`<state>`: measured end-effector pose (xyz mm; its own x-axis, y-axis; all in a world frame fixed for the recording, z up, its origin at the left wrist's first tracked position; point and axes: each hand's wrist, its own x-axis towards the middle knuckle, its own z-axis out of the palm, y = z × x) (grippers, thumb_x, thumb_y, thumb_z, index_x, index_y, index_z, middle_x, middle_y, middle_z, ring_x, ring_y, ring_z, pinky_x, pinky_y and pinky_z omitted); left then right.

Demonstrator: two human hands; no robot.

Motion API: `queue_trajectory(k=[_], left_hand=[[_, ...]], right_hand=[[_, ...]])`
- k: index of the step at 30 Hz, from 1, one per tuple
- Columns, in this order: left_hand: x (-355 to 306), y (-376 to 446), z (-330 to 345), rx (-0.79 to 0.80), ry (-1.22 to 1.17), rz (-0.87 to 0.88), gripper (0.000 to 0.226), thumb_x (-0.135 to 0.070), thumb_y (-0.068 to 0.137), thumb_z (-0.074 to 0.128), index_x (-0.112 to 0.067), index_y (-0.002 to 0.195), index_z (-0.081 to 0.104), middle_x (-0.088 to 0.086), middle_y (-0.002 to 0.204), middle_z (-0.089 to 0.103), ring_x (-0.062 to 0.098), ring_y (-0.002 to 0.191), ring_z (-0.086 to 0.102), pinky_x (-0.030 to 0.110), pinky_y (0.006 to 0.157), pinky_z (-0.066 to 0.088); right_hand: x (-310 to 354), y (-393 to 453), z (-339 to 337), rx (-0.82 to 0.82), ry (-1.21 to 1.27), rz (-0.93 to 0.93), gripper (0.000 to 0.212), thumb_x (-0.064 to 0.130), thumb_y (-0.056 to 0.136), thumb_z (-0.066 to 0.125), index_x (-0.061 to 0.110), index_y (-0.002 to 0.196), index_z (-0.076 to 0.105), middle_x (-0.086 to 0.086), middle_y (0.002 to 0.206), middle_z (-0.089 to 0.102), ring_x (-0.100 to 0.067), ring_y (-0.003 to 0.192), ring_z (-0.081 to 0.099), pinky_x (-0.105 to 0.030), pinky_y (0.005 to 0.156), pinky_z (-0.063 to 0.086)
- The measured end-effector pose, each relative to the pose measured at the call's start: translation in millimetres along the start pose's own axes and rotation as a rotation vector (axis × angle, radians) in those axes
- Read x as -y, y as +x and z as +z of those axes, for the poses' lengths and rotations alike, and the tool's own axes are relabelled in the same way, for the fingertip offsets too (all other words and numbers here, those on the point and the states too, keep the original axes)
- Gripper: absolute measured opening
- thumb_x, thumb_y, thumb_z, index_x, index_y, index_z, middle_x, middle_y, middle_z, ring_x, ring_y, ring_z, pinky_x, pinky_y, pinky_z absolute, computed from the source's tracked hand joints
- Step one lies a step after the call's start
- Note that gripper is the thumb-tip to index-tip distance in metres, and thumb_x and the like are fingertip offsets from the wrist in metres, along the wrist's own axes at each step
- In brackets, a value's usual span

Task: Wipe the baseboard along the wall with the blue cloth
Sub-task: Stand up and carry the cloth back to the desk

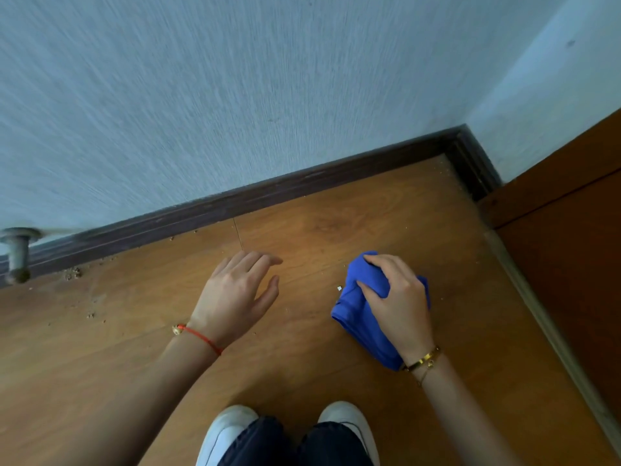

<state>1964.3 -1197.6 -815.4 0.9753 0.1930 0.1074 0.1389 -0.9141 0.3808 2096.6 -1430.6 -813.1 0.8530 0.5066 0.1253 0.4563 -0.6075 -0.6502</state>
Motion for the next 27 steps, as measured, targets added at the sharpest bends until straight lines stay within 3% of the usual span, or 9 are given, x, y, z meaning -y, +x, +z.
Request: queue_trajectory(k=[6, 11, 21, 27], left_hand=[[4, 16, -18, -0.009, 0.012, 0.025, 0.030, -0.031, 0.100, 0.049, -0.013, 0.115, 0.069, 0.001, 0.103, 0.069, 0.021, 0.096, 0.066, 0.036, 0.081, 0.055], [-12, 32, -79, 0.026, 0.000, 0.026, 0.025, -0.027, 0.099, 0.056, -0.012, 0.115, 0.069, 0.003, 0.106, 0.070, 0.024, 0.102, 0.067, 0.041, 0.085, 0.057], [-119, 39, -324, 0.070, 0.023, 0.019, 0.028, -0.027, 0.102, 0.055, -0.011, 0.121, 0.068, 0.008, 0.112, 0.070, 0.025, 0.107, 0.067, 0.041, 0.090, 0.055], [-199, 18, -504, 0.072, 0.006, -0.050, 0.030, -0.030, 0.100, 0.052, -0.012, 0.119, 0.069, 0.006, 0.111, 0.070, 0.024, 0.106, 0.066, 0.040, 0.088, 0.055]], right_hand=[[6, 7, -8, 0.003, -0.008, 0.028, 0.037, -0.002, 0.080, 0.075, 0.010, 0.113, 0.065, 0.002, 0.111, 0.063, -0.015, 0.105, 0.060, -0.034, 0.091, 0.053], [48, 23, -61, 0.012, -0.033, 0.062, 0.039, -0.002, 0.079, 0.076, 0.009, 0.115, 0.065, -0.001, 0.113, 0.063, -0.015, 0.107, 0.059, -0.035, 0.094, 0.052], [235, 45, -257, -0.057, -0.012, -0.021, 0.029, -0.006, 0.078, 0.073, 0.007, 0.103, 0.068, -0.002, 0.103, 0.067, -0.019, 0.094, 0.064, -0.033, 0.080, 0.054], [373, 46, -399, -0.001, 0.018, -0.044, 0.030, -0.005, 0.078, 0.074, 0.007, 0.105, 0.067, -0.004, 0.106, 0.067, -0.020, 0.097, 0.063, -0.036, 0.084, 0.055]])
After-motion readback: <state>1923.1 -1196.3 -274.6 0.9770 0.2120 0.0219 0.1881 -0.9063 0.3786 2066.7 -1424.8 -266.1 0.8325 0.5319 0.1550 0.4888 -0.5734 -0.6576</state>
